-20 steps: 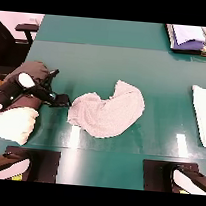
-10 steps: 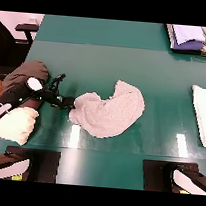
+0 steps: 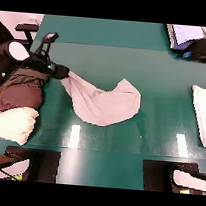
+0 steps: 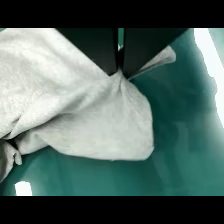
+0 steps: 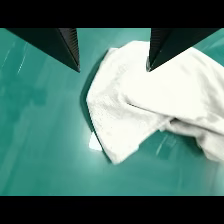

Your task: Fold the shirts.

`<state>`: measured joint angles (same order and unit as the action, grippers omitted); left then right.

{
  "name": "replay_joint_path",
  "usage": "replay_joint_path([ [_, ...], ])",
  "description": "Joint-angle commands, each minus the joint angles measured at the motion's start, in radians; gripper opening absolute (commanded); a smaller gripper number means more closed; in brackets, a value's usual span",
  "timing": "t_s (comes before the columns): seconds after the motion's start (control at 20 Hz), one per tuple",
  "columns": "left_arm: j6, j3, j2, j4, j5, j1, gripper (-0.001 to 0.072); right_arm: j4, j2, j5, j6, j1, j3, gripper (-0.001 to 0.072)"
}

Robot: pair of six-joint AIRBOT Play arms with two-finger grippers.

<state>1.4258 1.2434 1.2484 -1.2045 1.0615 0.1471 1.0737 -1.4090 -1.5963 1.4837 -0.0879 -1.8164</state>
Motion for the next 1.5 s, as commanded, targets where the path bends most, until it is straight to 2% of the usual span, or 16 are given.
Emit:
replay_joint_path([
  [0.0,0.018,0.061,0.0,-0.072,0.011,0.0,0.002,-0.003,-0.143,0.111,-0.049,-0.049,0.143,0.0487],
  [0.15,0.018,0.061,0.0,-0.068,0.023,0.0,0.002,-0.01,-0.277,0.282,-0.08,-0.115,0.217,0.0486],
  [0.3,0.018,0.06,0.0,-0.067,0.032,0.0,0.002,-0.01,-0.403,0.367,-0.08,-0.182,0.191,0.0485],
  [0.7,0.018,0.06,0.0,-0.05,0.039,0.0,0.002,-0.008,-0.643,0.281,-0.08,-0.308,-0.082,0.047],
  [0.75,0.018,0.06,0.0,-0.047,0.043,0.0,0.002,-0.006,-0.644,0.287,-0.08,-0.319,-0.09,0.0345],
  [0.8,0.018,0.06,0.0,-0.046,0.048,0.0,0.002,-0.006,-0.644,0.292,-0.08,-0.325,-0.1,0.0154],
  [0.85,0.018,0.06,0.0,-0.045,0.05,0.0,0.0019,-0.006,-0.644,0.291,-0.08,-0.324,-0.117,0.0012],
  [0.9,0.017,0.061,-0.005,-0.046,0.051,0.0,0.002,-0.003,-0.642,0.28,-0.08,-0.322,-0.143,0.0014],
  [1.1,0.018,0.093,-0.138,-0.099,0.031,0.0,0.002,0.003,-0.494,0.262,-0.08,-0.256,-0.238,0.0013],
  [1.25,0.018,0.217,-0.277,-0.156,0.04,0.0,0.0019,0.002,-0.262,0.26,-0.08,-0.163,-0.243,0.0013],
  [1.45,0.022,0.441,-0.417,-0.156,0.044,0.0,0.002,0.002,0.037,0.215,-0.08,-0.05,-0.239,0.0013],
])
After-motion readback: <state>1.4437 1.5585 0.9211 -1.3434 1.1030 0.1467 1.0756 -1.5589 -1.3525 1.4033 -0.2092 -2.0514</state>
